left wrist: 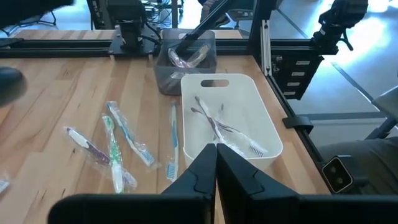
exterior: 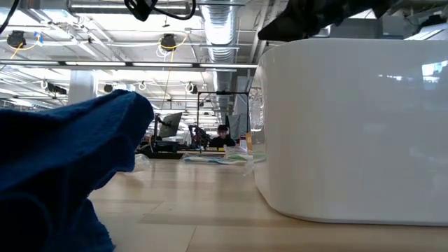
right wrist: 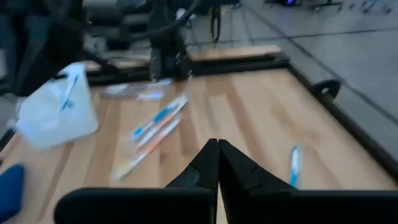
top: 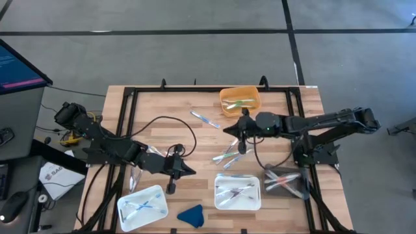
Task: Pick & Place Toothbrushes
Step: Put the blue toothbrush into the left white bin
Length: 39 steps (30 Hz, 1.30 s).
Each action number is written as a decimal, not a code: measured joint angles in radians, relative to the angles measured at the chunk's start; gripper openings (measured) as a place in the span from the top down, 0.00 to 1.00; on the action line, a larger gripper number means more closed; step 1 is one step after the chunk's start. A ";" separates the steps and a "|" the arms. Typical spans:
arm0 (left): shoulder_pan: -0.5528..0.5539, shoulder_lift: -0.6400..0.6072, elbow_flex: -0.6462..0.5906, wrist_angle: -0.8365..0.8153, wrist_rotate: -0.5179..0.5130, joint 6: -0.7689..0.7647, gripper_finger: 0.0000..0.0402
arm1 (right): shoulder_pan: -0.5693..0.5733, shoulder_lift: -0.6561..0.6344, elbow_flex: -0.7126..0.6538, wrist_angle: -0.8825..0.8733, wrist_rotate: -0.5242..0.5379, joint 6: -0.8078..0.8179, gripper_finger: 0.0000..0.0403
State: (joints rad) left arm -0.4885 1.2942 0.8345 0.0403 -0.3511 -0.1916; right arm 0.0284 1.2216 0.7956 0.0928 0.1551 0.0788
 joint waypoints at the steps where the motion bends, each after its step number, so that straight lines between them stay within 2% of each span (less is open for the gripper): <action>1: 0.000 0.000 0.000 -0.002 0.000 0.000 0.99 | -0.011 0.008 0.000 0.026 0.000 0.000 1.00; 6: 0.003 0.000 -0.004 -0.013 -0.002 0.002 0.99 | -0.065 0.048 0.001 0.110 0.000 0.000 1.00; 11: 0.042 0.000 -0.054 0.018 -0.139 0.011 0.99 | -0.105 0.043 0.006 0.091 -0.001 0.000 1.00; 14: 0.102 0.000 -0.108 0.104 -0.219 0.011 0.99 | -0.118 0.017 0.008 0.073 0.000 -0.005 1.00; 18: 0.248 0.000 -0.162 0.213 -0.215 0.010 0.99 | -0.118 -0.010 0.008 0.022 -0.001 -0.010 1.00; 20: 0.344 0.006 -0.163 0.220 -0.174 -0.002 0.99 | -0.117 -0.026 0.008 0.007 -0.001 -0.010 1.00; 24: 0.532 0.035 -0.164 0.256 0.002 -0.007 0.99 | -0.113 -0.059 0.008 -0.010 0.000 -0.002 1.00; 29: 0.722 0.084 -0.164 0.331 0.162 -0.006 0.99 | -0.090 -0.103 0.008 -0.053 -0.003 0.000 1.00; 34: 0.840 0.144 -0.154 0.352 0.229 -0.004 0.94 | -0.067 -0.125 0.008 -0.073 0.000 -0.008 1.00; 39: 0.863 0.262 -0.081 0.353 0.248 0.003 0.81 | -0.061 -0.125 0.008 -0.071 -0.002 -0.017 1.00</action>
State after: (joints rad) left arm 0.3742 1.5563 0.7530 0.3933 -0.1030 -0.1889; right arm -0.0322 1.0969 0.8032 0.0219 0.1535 0.0622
